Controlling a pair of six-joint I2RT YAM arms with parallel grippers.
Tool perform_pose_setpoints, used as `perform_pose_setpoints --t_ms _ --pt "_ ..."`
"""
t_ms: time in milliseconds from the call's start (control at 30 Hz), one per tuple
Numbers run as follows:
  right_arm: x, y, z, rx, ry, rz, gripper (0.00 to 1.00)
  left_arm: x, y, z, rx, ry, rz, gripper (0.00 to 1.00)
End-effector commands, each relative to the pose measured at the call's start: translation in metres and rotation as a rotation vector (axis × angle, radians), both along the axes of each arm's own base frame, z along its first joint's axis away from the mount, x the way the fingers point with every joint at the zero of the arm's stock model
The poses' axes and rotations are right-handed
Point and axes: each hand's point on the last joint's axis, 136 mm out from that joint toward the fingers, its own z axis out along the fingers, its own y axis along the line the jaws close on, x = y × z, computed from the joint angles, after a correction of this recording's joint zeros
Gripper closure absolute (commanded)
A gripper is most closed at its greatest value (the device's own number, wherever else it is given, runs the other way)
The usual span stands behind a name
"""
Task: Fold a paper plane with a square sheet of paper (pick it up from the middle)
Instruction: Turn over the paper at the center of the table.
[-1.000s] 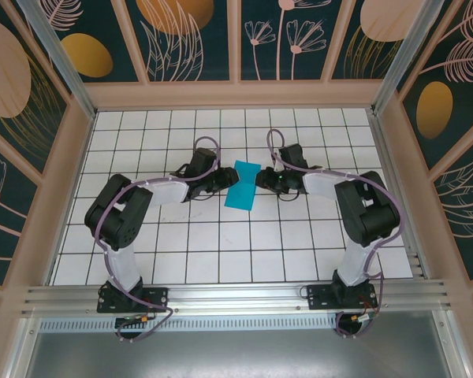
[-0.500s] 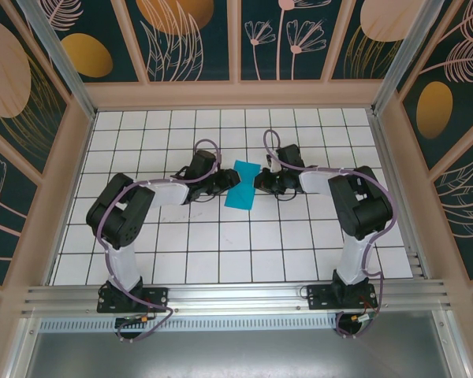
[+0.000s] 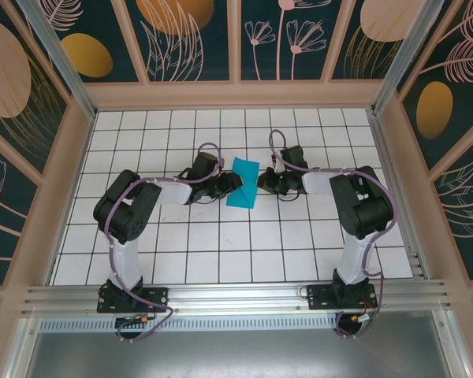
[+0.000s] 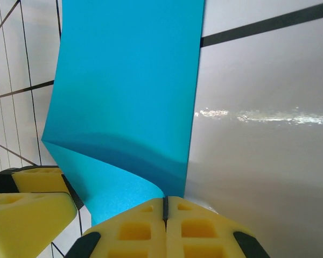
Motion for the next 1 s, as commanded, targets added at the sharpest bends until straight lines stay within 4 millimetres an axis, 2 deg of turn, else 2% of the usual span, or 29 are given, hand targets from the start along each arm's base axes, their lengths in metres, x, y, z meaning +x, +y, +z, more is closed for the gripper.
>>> perform_pose_setpoints --t_ms 0,267,367,467,633,767,967 --pt "0.0 -0.002 -0.003 0.004 -0.001 -0.011 0.98 0.009 -0.011 0.009 -0.052 -0.028 -0.024 0.59" --pt "-0.001 -0.002 -0.003 0.007 0.001 -0.008 0.97 0.015 -0.019 0.011 -0.063 -0.054 -0.055 0.69" --pt "0.001 -0.002 0.004 0.012 -0.011 -0.009 0.94 0.017 -0.02 0.009 -0.065 -0.062 -0.061 0.79" --pt "0.01 -0.014 0.019 -0.025 -0.046 -0.048 0.86 0.02 -0.017 0.007 -0.035 -0.09 -0.058 0.87" --pt "0.023 -0.042 0.054 -0.101 -0.142 -0.134 0.63 0.027 -0.008 0.011 0.047 -0.16 -0.053 0.97" --pt "0.022 -0.059 0.071 -0.158 -0.196 -0.18 0.52 0.03 -0.004 0.022 0.086 -0.207 -0.062 0.99" --pt "0.024 -0.084 0.098 -0.202 -0.28 -0.256 0.37 0.035 0.016 0.059 0.236 -0.286 -0.059 0.99"
